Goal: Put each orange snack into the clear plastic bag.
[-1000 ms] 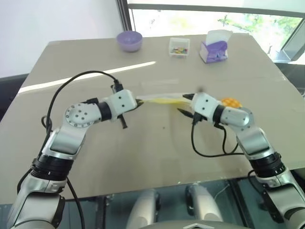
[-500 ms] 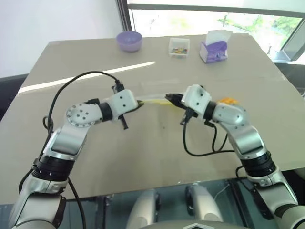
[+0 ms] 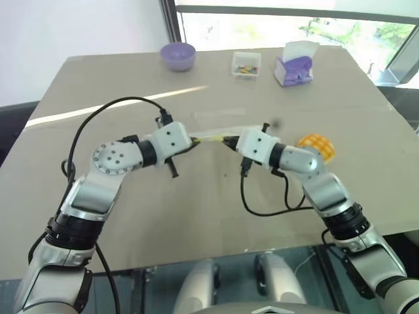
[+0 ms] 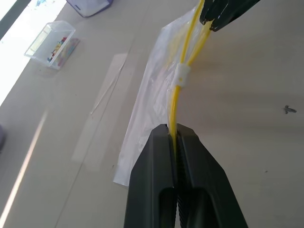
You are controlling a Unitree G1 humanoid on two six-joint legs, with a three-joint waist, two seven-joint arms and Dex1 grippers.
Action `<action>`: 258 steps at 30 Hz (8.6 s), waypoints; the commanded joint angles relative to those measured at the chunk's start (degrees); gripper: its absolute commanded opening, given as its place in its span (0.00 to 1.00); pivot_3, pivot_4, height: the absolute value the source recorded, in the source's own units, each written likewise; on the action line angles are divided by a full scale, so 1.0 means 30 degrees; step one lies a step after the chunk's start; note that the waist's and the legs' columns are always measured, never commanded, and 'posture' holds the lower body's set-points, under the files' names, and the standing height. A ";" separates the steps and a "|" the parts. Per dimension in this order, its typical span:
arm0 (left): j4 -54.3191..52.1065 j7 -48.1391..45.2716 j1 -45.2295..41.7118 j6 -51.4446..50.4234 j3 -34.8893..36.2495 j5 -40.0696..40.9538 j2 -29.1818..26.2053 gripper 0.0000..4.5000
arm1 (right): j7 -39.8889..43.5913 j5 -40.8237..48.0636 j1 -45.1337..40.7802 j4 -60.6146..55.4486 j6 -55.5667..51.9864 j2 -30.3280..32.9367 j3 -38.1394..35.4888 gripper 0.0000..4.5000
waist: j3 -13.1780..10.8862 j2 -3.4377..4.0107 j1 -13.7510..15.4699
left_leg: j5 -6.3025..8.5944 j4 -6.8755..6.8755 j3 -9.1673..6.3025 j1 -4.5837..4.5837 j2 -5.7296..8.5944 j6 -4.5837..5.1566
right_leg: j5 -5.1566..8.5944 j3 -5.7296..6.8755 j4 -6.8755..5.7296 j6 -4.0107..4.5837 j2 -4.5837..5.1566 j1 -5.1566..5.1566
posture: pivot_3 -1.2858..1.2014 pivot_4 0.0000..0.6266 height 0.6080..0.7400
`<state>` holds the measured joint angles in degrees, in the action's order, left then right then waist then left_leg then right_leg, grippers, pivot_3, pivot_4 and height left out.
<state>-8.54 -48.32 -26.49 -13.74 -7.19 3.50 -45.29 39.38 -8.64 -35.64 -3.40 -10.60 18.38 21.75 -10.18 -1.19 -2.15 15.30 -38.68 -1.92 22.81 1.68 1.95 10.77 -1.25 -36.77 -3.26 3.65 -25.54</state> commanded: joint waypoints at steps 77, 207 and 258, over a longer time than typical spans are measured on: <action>-0.1435 0.1655 0.0628 -0.1819 0.0239 -0.1156 0.1752 0.00 | -0.4750 -0.6791 -0.0899 0.5700 0.3696 0.0438 0.1071 0.24 | 0.0017 -0.0008 -0.0068 | -0.0001 -0.0001 -0.0005 -0.0054 0.0001 0.0000 | -0.0004 -0.0015 -0.0017 0.0006 -0.0002 0.0034 | 0.52 0.24 1.00; -0.0611 0.2226 -0.0332 -0.2501 0.1174 -0.0422 0.2964 0.00 | 0.0674 0.0345 0.3301 -0.2378 0.0852 0.4827 -0.2239 1.00 | 0.0002 0.0005 0.0464 | 0.0033 -0.0028 -0.0030 -0.0202 -0.0049 0.0053 | 0.0003 0.0053 0.0092 -0.0005 -0.0004 0.0263 | 0.52 0.24 1.00; 0.7848 -0.0460 -0.9128 -0.5905 0.3061 0.4791 0.4080 0.00 | -0.1963 -0.1662 -0.7354 1.1443 0.4648 0.5440 -0.3970 0.01 | -0.0016 0.0005 0.0351 | 0.0002 -0.0020 -0.0039 -0.0190 0.0009 0.0003 | -0.0001 0.0069 0.0114 0.0000 -0.0014 0.0259 | 0.52 0.24 1.00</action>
<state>13.19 -47.15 -52.05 -29.27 -1.40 15.10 -32.16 34.83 -13.09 -55.44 26.51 2.02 32.17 12.67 -10.22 -1.18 -1.10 15.26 -38.71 -1.99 22.26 1.70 1.89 10.77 -1.07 -36.37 -3.26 3.62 -24.78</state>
